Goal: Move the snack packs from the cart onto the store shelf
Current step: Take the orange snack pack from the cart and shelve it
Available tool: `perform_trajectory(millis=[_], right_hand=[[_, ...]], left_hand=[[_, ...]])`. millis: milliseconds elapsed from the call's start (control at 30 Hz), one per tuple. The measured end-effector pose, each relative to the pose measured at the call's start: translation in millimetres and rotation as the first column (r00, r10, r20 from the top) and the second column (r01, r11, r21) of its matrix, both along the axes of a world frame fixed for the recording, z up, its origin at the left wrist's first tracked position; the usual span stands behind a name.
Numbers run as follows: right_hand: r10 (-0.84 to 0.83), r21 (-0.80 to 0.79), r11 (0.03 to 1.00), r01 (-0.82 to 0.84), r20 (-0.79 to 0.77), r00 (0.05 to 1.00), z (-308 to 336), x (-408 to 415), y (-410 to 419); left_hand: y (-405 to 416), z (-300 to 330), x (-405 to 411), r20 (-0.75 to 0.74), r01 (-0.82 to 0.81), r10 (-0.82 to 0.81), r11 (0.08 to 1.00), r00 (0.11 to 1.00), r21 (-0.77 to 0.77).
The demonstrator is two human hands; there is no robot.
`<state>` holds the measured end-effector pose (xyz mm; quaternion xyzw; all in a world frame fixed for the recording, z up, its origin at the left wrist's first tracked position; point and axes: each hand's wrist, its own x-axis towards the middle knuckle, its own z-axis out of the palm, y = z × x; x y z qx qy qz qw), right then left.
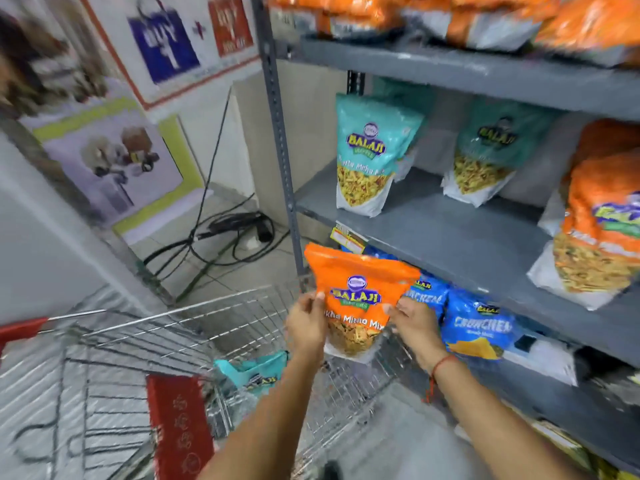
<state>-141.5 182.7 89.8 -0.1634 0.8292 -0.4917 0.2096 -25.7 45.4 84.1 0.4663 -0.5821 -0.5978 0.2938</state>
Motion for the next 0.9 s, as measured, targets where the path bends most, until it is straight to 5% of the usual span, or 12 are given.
perform_trajectory(millis=[233,500,900], right_hand=[[-0.100,-0.310,0.950,0.047,-0.157,0.983,163,-7,57],[-0.232,-0.440,0.896,0.068,-0.331,0.915,300,-32,124],[-0.381,-0.375,0.884,0.278,-0.235,0.894,286,-50,193]], left_hand=[[24,157,-24,-0.086,0.075,-0.119,0.914,0.989,-0.400],[72,296,-57,-0.242,0.158,-0.271,0.903,0.932,-0.400],[126,278,-106,-0.223,0.352,-0.470,0.838,0.854,-0.416]])
